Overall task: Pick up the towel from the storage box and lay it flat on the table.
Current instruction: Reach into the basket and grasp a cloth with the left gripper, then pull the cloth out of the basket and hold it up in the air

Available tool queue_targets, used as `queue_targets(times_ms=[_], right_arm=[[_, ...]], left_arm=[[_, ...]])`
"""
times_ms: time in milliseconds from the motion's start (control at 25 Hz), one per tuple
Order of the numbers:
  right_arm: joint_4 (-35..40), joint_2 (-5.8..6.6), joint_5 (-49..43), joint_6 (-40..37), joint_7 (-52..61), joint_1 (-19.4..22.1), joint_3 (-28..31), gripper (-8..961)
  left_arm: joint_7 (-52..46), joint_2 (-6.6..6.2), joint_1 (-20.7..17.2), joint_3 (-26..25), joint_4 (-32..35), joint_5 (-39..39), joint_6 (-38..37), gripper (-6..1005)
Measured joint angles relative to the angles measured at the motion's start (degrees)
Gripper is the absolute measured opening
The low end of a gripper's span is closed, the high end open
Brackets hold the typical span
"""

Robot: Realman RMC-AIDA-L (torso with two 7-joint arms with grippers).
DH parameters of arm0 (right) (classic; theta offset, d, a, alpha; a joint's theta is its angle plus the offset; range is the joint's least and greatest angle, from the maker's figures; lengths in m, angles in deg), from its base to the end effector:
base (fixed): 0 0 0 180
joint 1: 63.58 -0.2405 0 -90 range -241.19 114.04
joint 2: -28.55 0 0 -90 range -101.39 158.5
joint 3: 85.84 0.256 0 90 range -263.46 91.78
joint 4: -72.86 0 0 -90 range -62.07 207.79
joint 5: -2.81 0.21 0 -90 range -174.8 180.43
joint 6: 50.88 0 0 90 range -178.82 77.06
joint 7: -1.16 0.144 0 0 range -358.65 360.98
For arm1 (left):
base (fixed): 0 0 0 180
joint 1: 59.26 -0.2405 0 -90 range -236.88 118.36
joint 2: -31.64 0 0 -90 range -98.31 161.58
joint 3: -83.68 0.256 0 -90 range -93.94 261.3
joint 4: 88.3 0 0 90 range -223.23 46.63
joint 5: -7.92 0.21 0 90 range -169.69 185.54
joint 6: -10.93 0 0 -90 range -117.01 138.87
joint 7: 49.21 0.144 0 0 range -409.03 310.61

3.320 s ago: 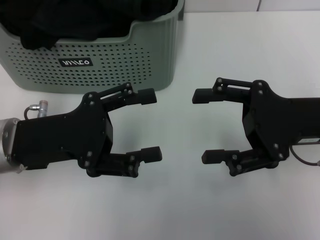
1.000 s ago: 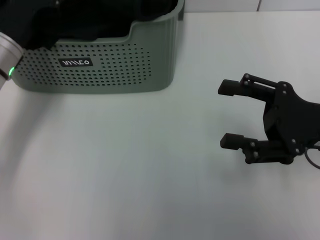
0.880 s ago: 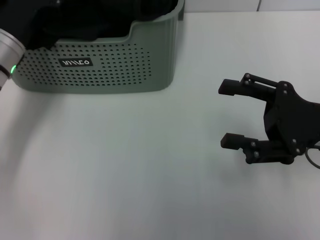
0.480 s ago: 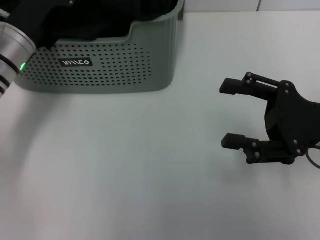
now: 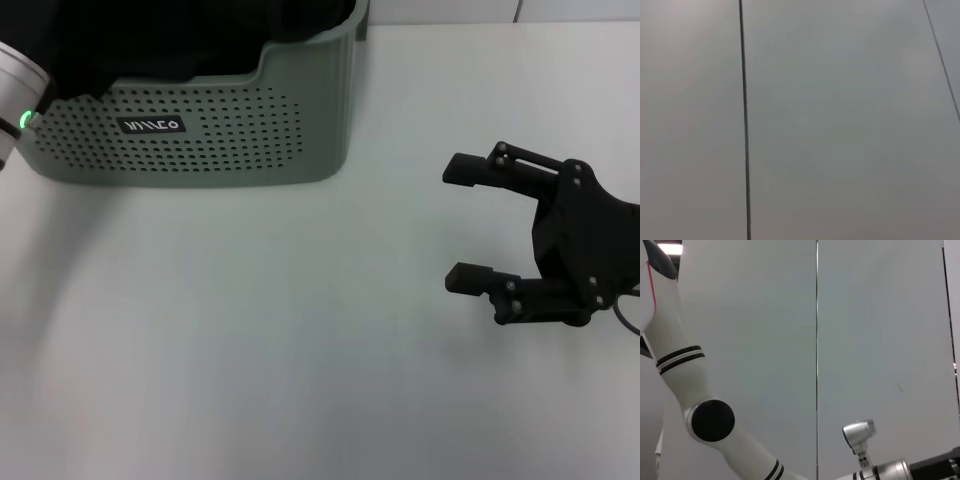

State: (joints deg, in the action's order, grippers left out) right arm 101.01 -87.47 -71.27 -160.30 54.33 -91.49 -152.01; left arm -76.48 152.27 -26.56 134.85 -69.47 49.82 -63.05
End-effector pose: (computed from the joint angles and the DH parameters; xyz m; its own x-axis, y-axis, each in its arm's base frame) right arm 0.2022 0.2800 0.0055 0.5389 0.0969 -0.8368 0.0167 -0.9944 -0.1044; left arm -0.2432 0.3899 0.0407 0.6089 -0.3501 0.7118 0.5935 -0.3944 -0.7016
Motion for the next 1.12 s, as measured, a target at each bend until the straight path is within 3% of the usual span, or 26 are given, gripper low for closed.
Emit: queue_targets(times_ms=[160,480,720,1000,1120], right_arm=[[-0.61,0.01,0.1,-0.01,-0.01,-0.07,0.0,851],[-2.08,-0.08,2.4,0.33,-2.12,0.26,0.22,851],[-2.15,-0.16,4.85,1.57,-5.87,-0.32,0.13,851],[-2.46,-0.16,11.21,4.62,-11.35,-1.79,-1.84,850],[-3.82,-0.16,18.18,8.35,-14.5,-3.89,-8.63,850]], left_arm=[[-1.65,-0.09,-0.57,0.0,-0.01,-0.14,-2.59,88],[-14.12,-0.5,-3.62,-0.03,1.43,-0.15,-19.2,15],[-26.05,-0.33,-6.14,0.59,5.49,0.11,-32.73,18],[-32.41,-0.35,-6.84,3.02,6.98,-0.06,-36.86,21],[-32.18,-0.17,-7.16,4.92,6.44,-0.23,-36.95,22]])
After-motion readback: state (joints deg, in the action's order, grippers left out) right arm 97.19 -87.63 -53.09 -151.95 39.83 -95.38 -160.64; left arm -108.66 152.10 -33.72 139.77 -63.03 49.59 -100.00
